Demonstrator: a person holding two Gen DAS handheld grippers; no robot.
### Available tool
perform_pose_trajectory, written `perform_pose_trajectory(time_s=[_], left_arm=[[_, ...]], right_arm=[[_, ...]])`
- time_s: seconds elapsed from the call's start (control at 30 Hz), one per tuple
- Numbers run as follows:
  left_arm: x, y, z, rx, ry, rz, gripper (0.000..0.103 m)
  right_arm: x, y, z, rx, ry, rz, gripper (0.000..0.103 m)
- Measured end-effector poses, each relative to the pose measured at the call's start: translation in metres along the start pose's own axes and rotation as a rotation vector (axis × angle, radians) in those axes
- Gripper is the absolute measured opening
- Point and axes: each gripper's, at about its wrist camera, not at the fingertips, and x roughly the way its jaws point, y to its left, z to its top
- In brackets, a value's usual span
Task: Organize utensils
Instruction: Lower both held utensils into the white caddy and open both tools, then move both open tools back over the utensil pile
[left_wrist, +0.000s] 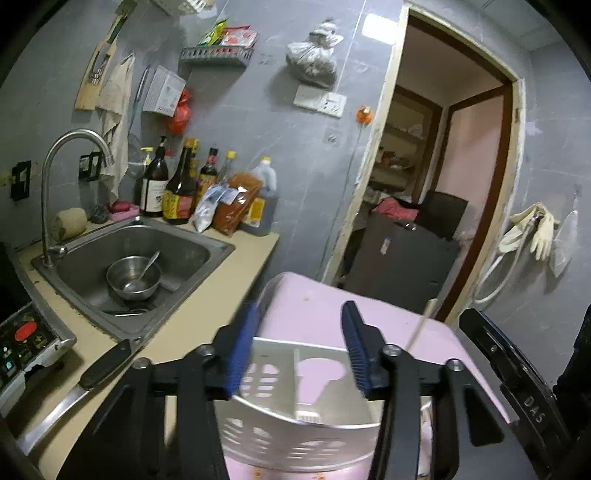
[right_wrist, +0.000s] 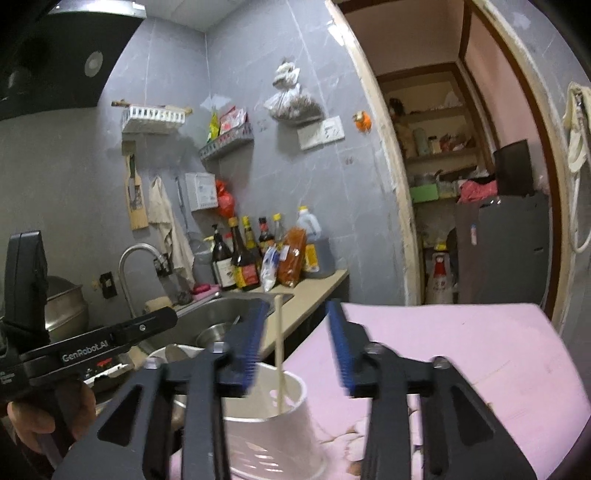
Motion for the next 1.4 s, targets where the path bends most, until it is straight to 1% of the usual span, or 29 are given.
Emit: perform_pose_trajectory(time_s=[0.03, 0.07, 0.1, 0.17, 0.2, 0.23, 0.27, 0.3, 0.33, 0.37, 0.47, 0.63, 0.77, 0.93, 1.0, 1.07, 1.27, 1.4], left_arm=[[-0.002, -0.004, 0.001, -0.003, -0.009, -0.006, 0.053], [-0.004, -0.006, 0.001, -0.005, -0.016, -0.013, 0.055], [-0.006, -0.010, 0.002, -0.005, -0.021, -0.019, 0.057], [-0.011, -0.022, 0.002, 0.005, -0.035, -0.027, 0.065], [-0.012, -0.025, 0.003, 0.009, -0.041, -0.029, 0.073], [-0.017, -0.031, 0.002, 0.015, -0.056, -0.034, 0.081], [-0.019, -0.036, 0.001, 0.016, -0.066, -0.035, 0.086], [-0.022, -0.041, 0.000, 0.018, -0.081, -0.037, 0.094], [-0.026, -0.047, -0.001, 0.021, -0.096, -0.038, 0.099], [-0.028, -0.051, -0.001, 0.025, -0.108, -0.037, 0.100], [-0.034, -0.070, -0.007, 0.051, -0.122, -0.049, 0.101], [-0.037, -0.098, -0.021, 0.078, -0.099, -0.086, 0.101], [-0.037, -0.119, -0.036, 0.103, -0.083, -0.105, 0.101], [-0.029, -0.143, -0.056, 0.174, -0.047, -0.106, 0.101], [-0.024, -0.150, -0.064, 0.203, -0.025, -0.108, 0.101], [-0.014, -0.157, -0.073, 0.230, 0.015, -0.109, 0.101], [0.015, -0.166, -0.097, 0.280, 0.128, -0.093, 0.101], [0.036, -0.167, -0.114, 0.309, 0.222, -0.079, 0.101]], right_arm=[[-0.007, -0.004, 0.003, 0.003, -0.017, -0.008, 0.055], [-0.011, -0.006, 0.005, 0.005, -0.025, -0.018, 0.061], [-0.017, -0.009, 0.007, 0.006, -0.035, -0.031, 0.065], [-0.030, -0.018, 0.012, 0.018, -0.058, -0.052, 0.077], [-0.035, -0.021, 0.014, 0.023, -0.066, -0.058, 0.079], [-0.044, -0.026, 0.017, 0.031, -0.079, -0.065, 0.084], [-0.049, -0.029, 0.018, 0.032, -0.084, -0.067, 0.090], [-0.055, -0.033, 0.020, 0.033, -0.091, -0.074, 0.093], [-0.064, -0.038, 0.021, 0.035, -0.101, -0.081, 0.100], [-0.072, -0.043, 0.023, 0.038, -0.110, -0.088, 0.103], [-0.094, -0.056, 0.025, 0.028, -0.124, -0.116, 0.103], [-0.121, -0.074, 0.024, -0.031, -0.115, -0.181, 0.103], [-0.136, -0.086, 0.020, -0.067, -0.112, -0.233, 0.103], [-0.147, -0.103, 0.007, -0.107, -0.080, -0.272, 0.103], [-0.148, -0.109, 0.003, -0.117, -0.062, -0.279, 0.103], [-0.148, -0.114, -0.003, -0.129, -0.037, -0.292, 0.103], [-0.134, -0.130, -0.020, -0.152, 0.099, -0.316, 0.103], [-0.123, -0.138, -0.033, -0.164, 0.183, -0.327, 0.103]])
